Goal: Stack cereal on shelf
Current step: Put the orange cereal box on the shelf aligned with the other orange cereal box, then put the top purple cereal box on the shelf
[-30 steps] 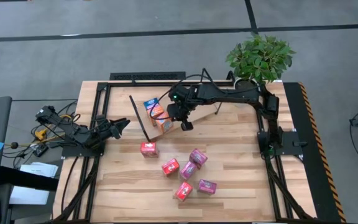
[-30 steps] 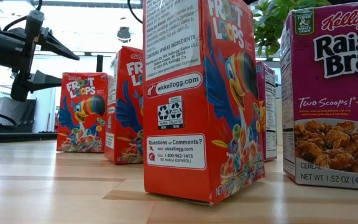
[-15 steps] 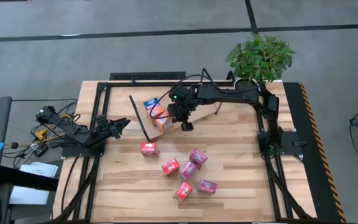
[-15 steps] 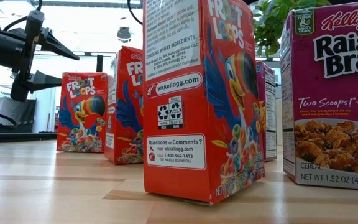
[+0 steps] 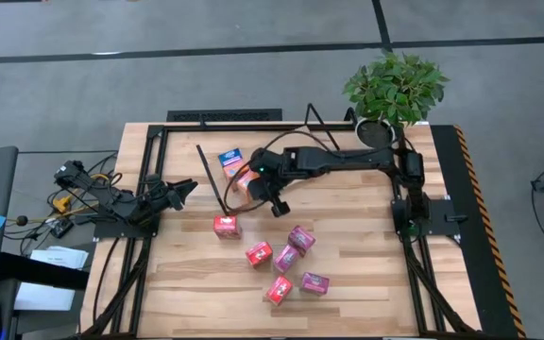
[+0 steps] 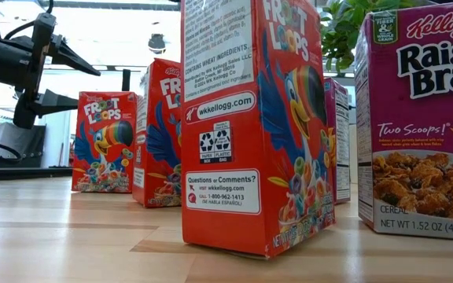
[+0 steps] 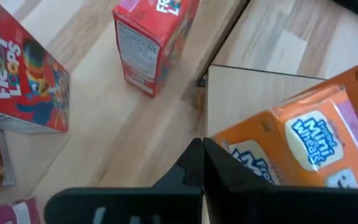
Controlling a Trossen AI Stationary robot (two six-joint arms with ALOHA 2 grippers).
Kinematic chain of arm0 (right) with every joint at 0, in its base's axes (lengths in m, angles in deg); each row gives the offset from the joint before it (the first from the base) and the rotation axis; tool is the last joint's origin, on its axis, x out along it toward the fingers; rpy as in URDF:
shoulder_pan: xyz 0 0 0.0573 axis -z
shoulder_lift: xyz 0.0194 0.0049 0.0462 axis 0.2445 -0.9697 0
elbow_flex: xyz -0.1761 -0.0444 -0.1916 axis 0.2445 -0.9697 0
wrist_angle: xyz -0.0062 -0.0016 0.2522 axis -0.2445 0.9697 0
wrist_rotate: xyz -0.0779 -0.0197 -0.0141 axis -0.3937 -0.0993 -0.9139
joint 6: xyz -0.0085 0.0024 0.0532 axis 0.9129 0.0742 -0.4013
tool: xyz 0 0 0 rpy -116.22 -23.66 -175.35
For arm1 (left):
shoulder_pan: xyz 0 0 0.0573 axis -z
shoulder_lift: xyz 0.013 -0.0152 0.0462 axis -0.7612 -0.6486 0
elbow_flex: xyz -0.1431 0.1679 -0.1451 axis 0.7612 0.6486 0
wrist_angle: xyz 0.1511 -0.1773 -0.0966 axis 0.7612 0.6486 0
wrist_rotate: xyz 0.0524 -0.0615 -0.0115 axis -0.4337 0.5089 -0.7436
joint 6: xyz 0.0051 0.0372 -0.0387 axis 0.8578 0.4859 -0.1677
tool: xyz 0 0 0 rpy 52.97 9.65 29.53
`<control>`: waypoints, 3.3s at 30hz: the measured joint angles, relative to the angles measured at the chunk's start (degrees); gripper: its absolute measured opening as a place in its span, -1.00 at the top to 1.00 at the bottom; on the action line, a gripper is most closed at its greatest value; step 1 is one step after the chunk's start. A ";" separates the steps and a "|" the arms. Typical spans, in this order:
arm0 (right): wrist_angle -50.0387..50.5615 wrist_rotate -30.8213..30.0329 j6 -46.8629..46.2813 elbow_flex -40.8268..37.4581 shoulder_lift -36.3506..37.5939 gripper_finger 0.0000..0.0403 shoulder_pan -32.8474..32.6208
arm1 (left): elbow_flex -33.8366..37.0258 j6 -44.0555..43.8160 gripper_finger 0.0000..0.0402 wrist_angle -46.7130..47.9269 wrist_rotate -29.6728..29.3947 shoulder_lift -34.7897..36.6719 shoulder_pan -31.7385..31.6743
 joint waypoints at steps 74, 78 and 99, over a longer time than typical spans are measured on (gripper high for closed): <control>-7.58 -8.83 -11.65 -13.52 7.26 0.91 6.80 | 0.00 0.57 -0.50 0.48 -2.54 0.00 -0.02; -10.12 -8.80 -11.65 -13.53 7.26 0.86 5.44 | 0.00 0.46 -0.50 0.48 -2.56 0.00 -0.02; -8.32 -9.34 -11.46 -12.91 6.72 0.87 4.96 | 0.00 -0.03 -0.50 0.52 -2.50 0.00 -0.02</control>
